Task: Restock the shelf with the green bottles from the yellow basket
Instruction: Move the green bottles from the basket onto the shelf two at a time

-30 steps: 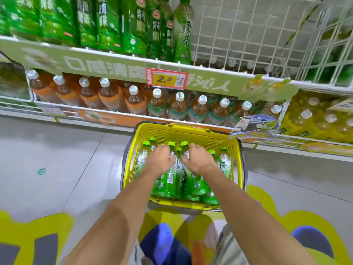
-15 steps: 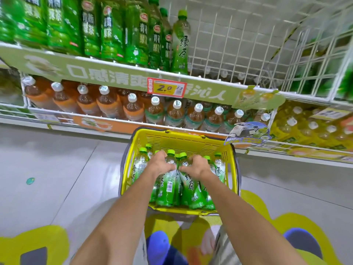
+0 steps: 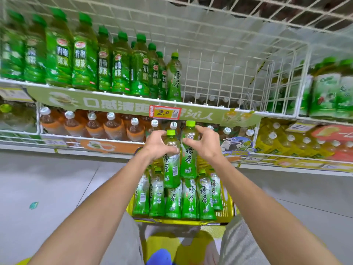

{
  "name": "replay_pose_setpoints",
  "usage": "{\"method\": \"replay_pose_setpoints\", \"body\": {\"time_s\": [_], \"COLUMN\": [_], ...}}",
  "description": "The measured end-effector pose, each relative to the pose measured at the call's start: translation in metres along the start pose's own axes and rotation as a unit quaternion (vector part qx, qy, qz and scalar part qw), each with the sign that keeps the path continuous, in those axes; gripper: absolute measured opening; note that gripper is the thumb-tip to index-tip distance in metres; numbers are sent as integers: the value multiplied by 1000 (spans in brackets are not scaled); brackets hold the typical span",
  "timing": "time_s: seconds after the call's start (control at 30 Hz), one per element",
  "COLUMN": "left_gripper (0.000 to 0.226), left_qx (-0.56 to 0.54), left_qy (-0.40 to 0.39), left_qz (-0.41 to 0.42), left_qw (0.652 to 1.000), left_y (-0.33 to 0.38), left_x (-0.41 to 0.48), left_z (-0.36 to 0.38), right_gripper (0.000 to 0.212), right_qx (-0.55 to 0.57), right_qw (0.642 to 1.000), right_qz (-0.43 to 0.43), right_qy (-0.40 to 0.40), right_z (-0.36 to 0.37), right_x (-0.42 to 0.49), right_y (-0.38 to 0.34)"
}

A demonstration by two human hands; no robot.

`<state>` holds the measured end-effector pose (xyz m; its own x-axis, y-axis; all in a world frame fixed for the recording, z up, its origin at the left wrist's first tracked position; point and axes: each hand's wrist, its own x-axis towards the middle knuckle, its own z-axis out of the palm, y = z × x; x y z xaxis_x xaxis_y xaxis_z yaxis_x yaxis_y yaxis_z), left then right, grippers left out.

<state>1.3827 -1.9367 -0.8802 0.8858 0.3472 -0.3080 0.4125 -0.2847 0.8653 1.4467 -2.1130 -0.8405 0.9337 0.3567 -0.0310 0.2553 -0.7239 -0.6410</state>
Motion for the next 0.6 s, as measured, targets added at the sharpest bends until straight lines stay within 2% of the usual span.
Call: {"method": "replay_pose_setpoints", "body": {"time_s": [0.03,0.17,0.23,0.4,0.6], "left_gripper": [68,107,120,117,95], "left_qx": [16,58,64,60,64], "left_qy": [12,28,35,87,143], "left_qz": [21,78,89,154,138], "left_qw": [1000,995,993,982,978], "left_y": [17,78,104,160,220], "left_x": [-1,-1,5,22,54], "left_z": [-10,-46,-62,-83,-85], "right_gripper": [85,86,84,76,64], "right_qx": [0,16,27,49,58], "right_qw": [1000,999,998,993,992], "right_qz": [-8,-32,-38,-86,-87], "right_qy": [8,31,41,65,76], "right_z": [-11,-56,-75,-109,-145], "right_x": [4,16,26,59,116], "right_y": [-11,-51,-63,-77,-86]}}
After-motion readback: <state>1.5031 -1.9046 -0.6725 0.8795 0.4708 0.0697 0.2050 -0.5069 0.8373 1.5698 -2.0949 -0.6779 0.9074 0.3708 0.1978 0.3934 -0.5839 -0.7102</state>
